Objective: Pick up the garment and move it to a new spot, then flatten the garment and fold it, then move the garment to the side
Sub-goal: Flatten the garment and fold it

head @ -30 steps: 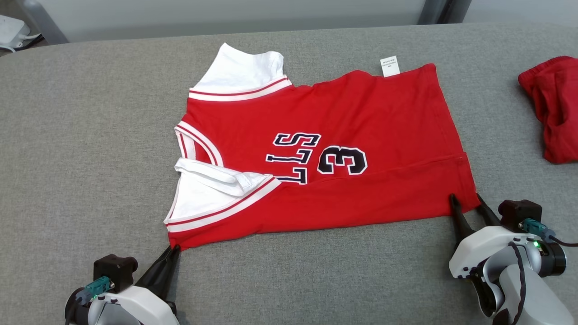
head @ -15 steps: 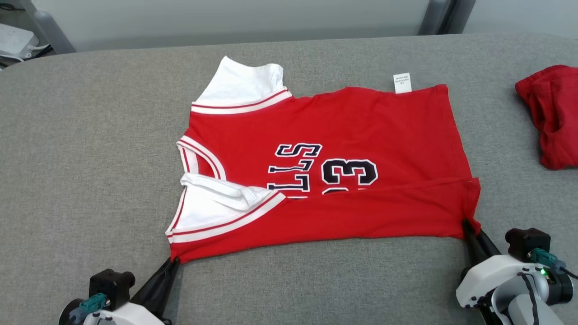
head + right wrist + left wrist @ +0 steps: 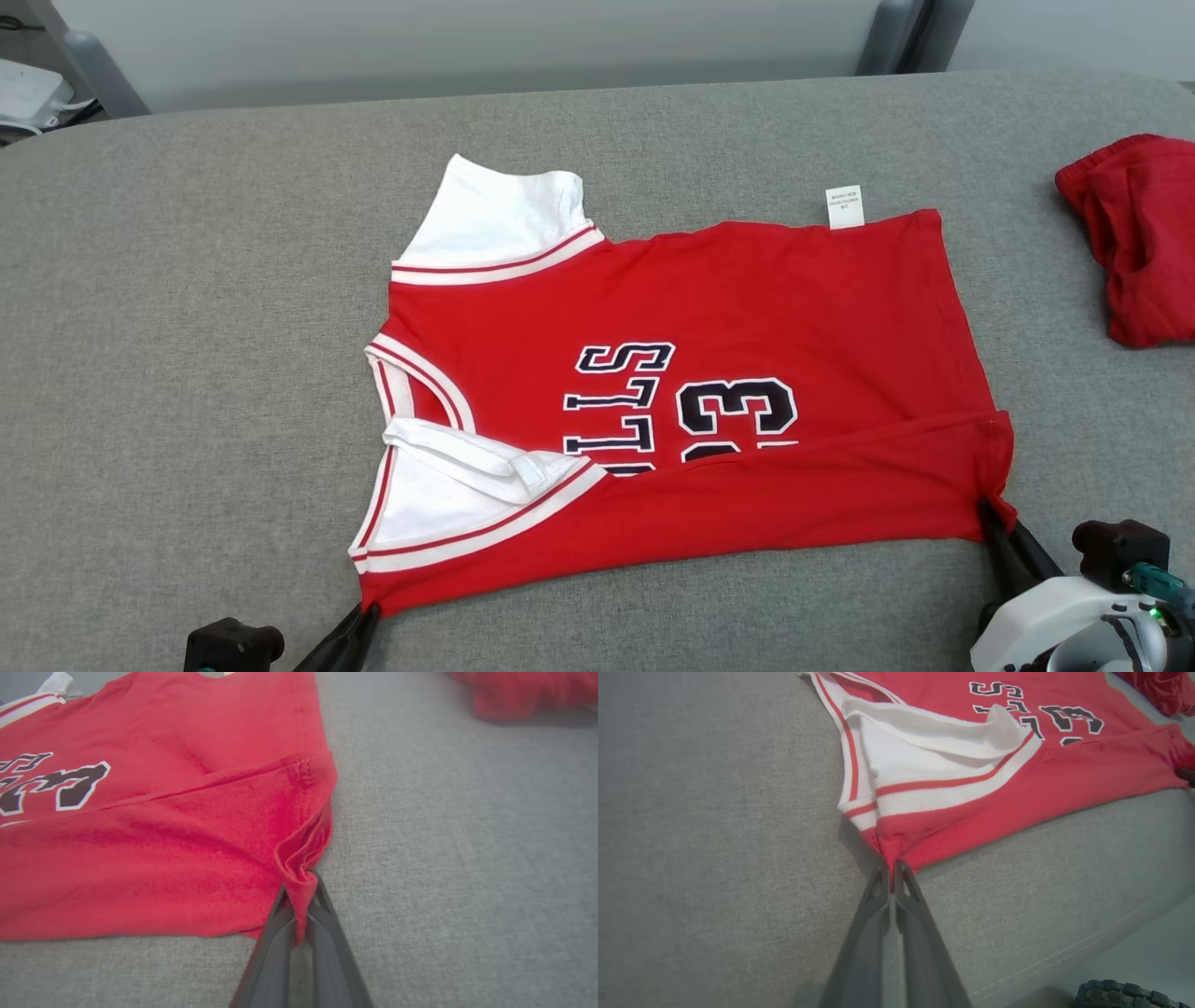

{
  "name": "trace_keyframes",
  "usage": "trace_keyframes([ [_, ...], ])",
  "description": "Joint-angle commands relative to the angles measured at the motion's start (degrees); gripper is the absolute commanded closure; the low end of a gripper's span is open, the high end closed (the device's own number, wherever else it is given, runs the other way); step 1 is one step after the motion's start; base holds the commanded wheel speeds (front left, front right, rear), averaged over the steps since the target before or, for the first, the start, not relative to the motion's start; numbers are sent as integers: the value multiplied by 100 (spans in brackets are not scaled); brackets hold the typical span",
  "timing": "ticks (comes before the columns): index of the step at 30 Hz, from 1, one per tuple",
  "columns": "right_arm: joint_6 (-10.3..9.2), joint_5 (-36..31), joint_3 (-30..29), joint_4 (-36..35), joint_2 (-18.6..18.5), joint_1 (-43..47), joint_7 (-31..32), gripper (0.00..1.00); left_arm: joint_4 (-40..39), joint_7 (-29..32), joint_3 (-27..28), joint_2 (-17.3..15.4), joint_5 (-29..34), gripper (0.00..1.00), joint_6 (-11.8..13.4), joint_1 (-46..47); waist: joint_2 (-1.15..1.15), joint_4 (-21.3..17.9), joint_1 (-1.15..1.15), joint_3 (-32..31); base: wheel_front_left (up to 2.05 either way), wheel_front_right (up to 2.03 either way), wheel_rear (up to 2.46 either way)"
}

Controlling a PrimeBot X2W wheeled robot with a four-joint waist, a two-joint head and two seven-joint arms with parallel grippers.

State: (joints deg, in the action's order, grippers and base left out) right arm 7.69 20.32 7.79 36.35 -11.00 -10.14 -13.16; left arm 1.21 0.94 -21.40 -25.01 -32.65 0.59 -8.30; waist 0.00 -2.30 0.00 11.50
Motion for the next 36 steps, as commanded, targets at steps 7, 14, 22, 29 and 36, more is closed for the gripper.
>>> trace_keyframes([
  [7,-20,-121,-47,-219,-4,157,302,52,-150,141,223,-118,-171,59,75,180,0,-34,0,54,0,0,0],
  [14,-20,-318,-354,-415,18,224,181,0,-145,-33,408,-37,-237,0,279,180,0,-56,0,-40,0,0,0],
  [22,-20,-808,-928,-966,6,261,-58,0,-336,-642,1123,-82,-363,0,686,27,0,-98,0,-220,0,0,0],
  [29,-20,-1033,-681,-1414,300,7,-127,0,-503,-1106,1320,122,-342,0,841,366,0,-172,0,-362,0,0,0],
  [36,-20,-858,23,-1322,440,-369,-120,0,-116,-1240,963,488,-198,0,698,1403,0,-106,0,-201,0,0,0],
])
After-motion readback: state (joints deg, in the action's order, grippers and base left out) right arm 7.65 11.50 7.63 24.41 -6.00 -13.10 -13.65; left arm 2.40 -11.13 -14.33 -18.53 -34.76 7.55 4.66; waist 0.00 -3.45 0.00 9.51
